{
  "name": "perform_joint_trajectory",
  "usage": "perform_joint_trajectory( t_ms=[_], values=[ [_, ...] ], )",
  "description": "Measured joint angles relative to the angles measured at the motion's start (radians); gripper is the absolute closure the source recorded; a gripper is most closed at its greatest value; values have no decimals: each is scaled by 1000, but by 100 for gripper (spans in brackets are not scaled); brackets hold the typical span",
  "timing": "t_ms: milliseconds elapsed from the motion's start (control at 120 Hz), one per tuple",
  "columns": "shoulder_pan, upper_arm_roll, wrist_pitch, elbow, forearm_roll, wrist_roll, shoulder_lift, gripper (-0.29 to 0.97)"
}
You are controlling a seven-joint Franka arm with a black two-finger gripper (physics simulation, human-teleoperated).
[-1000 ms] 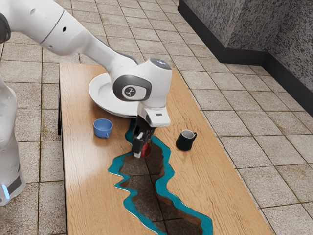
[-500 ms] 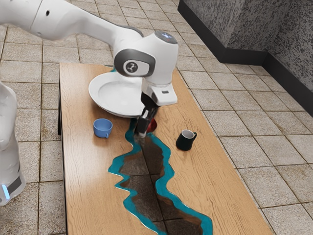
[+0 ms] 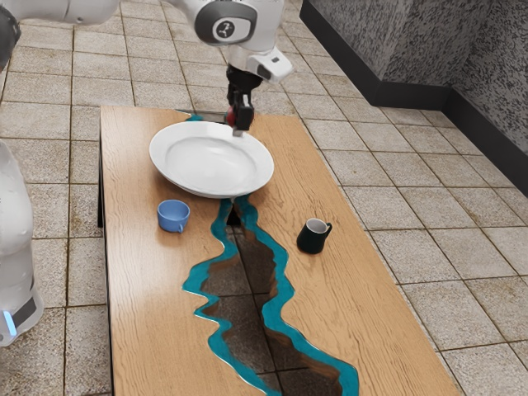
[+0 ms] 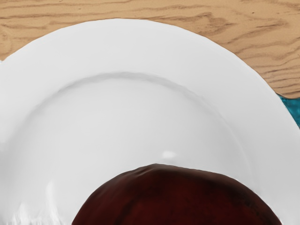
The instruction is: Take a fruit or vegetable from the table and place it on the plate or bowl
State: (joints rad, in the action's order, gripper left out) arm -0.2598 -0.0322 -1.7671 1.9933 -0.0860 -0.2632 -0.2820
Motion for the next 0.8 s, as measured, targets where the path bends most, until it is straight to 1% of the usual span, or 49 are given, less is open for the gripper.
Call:
perform_joint_trajectory(
  t_ms=[75, 133, 208, 333, 383, 417, 467, 542, 650, 800],
  values=[
    [-55, 0, 5, -1, -4, 26, 22, 61],
    [-82, 0, 8, -12, -3, 43, 52, 57],
    [-94, 0, 10, -21, 1, 62, 99, 52],
    [-97, -1, 3, -36, 5, 88, 162, 52],
    [-97, -1, 3, -37, 8, 98, 169, 46],
    [-97, -1, 5, -37, 10, 103, 171, 36],
    [-98, -2, 6, -37, 14, 110, 173, 25],
    [-97, -3, 9, -40, 17, 119, 173, 15],
    [-97, -4, 11, -41, 19, 130, 174, 7],
    [-88, -14, 13, -47, 20, 143, 173, 2]
  ],
)
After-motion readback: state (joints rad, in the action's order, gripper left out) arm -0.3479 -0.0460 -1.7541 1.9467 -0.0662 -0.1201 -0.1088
